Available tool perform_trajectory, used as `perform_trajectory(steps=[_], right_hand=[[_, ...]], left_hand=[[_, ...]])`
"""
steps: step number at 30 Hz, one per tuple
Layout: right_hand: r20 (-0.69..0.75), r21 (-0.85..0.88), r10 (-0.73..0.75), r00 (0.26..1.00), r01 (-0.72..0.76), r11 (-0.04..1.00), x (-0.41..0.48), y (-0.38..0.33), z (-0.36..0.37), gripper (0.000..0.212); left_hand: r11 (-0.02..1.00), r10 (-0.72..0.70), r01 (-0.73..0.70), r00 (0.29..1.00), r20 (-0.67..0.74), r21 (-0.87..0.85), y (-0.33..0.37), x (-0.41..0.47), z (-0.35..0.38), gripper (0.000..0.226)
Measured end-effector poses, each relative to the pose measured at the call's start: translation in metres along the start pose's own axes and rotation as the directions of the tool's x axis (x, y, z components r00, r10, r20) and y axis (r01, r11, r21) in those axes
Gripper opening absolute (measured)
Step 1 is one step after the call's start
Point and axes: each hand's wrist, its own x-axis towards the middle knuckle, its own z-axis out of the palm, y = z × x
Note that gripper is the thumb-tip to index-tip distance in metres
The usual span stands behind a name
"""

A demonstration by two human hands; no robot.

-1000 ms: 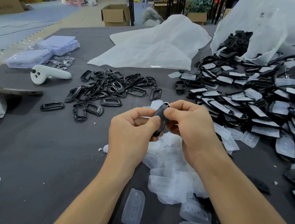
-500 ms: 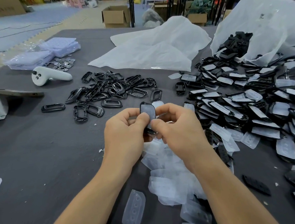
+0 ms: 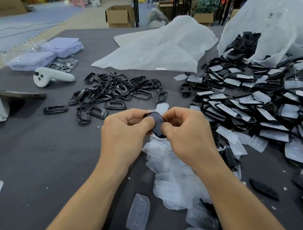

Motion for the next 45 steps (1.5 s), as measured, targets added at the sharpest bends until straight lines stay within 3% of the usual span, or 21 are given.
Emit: perform_trajectory(steps=[5, 11, 14, 17, 26, 30, 35, 40, 45], right_hand=[[-0.013, 0.078, -0.018, 1.0, 0.019, 0.997, 0.0, 0.0, 0.001, 0.025], [-0.003, 0.177, -0.04, 0.999, 0.04, 0.983, -0.001, -0.004, 0.003, 0.023], [-0.016, 0.215, -0.019, 1.0, 0.023, 0.976, 0.0, -0.004, 0.001, 0.02], [-0.017, 0.237, 0.017, 1.0, -0.013, 0.971, 0.002, -0.003, -0.002, 0.022], [0.001, 0.308, 0.038, 0.999, -0.036, 0.951, 0.004, -0.002, -0.005, 0.033], [-0.004, 0.305, 0.038, 0.999, -0.035, 0.952, 0.005, -0.001, -0.004, 0.038], [-0.056, 0.26, 0.046, 0.997, -0.03, 0.965, 0.006, 0.0, -0.005, 0.034], [-0.066, 0.225, 0.026, 0.997, -0.011, 0.974, 0.004, -0.002, -0.004, 0.035], [-0.081, 0.24, 0.015, 0.997, 0.004, 0.971, 0.001, -0.004, -0.002, 0.019]], left_hand=[[0.985, -0.121, 0.122, 0.993, 0.013, -0.125, 0.003, 0.0, 0.0, 0.033], [0.96, -0.145, 0.131, 0.989, -0.042, -0.246, 0.001, 0.0, 0.002, 0.017], [0.943, -0.188, 0.187, 0.982, 0.025, -0.276, 0.002, 0.001, 0.001, 0.014], [0.938, -0.216, 0.229, 0.973, 0.078, -0.258, 0.004, 0.003, -0.007, 0.025], [0.991, -0.102, 0.109, 0.991, 0.083, -0.08, 0.004, 0.004, -0.008, 0.033], [0.987, -0.118, 0.123, 0.992, 0.052, -0.099, 0.003, 0.003, -0.006, 0.024], [0.975, -0.162, 0.184, 0.972, 0.17, -0.124, 0.003, 0.003, -0.009, 0.026], [0.982, -0.162, 0.176, 0.969, 0.188, -0.065, 0.002, 0.002, -0.006, 0.017], [0.977, -0.189, 0.204, 0.964, 0.189, -0.065, 0.001, 0.003, -0.008, 0.01]])
